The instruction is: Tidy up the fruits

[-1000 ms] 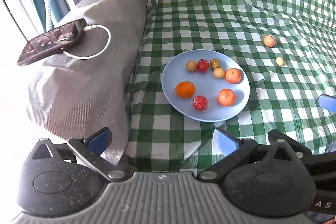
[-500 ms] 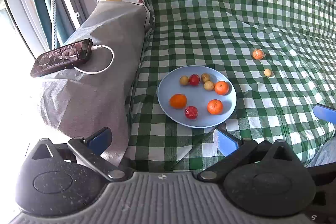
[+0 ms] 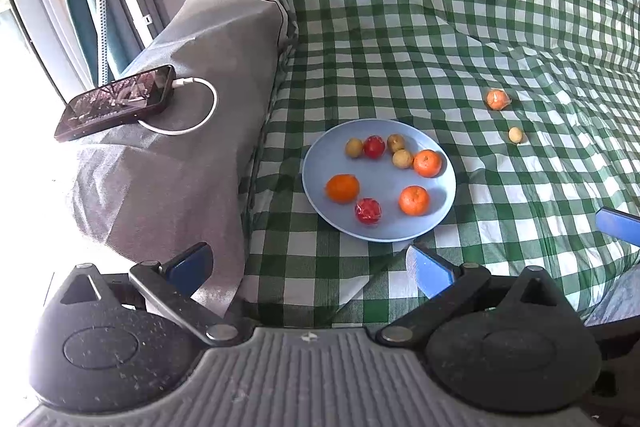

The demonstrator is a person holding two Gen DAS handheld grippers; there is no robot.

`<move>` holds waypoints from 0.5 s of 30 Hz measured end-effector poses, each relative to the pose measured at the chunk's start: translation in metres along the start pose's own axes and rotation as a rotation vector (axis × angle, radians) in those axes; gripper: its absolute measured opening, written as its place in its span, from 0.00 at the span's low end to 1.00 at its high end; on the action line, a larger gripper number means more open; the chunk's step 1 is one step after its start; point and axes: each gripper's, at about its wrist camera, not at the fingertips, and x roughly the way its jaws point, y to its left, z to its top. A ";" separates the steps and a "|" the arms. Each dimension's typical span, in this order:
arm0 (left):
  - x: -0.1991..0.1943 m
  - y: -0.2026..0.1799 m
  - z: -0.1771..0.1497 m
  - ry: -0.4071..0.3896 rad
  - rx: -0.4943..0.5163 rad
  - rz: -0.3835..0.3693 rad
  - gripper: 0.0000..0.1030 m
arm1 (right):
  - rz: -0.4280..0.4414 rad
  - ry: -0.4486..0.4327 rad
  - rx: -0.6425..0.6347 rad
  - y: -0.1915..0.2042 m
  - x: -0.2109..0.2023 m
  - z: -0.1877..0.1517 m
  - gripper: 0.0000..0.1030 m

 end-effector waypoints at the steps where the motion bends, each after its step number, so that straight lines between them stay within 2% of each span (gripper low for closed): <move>1: 0.002 -0.001 0.000 0.005 0.004 0.000 1.00 | 0.003 0.004 0.001 -0.001 0.001 0.000 0.99; 11: 0.027 -0.009 0.008 0.066 0.018 0.006 1.00 | 0.009 0.057 0.056 -0.013 0.026 -0.004 0.99; 15: 0.044 -0.012 0.017 0.109 0.015 0.011 1.00 | -0.027 0.064 0.102 -0.030 0.044 -0.006 0.99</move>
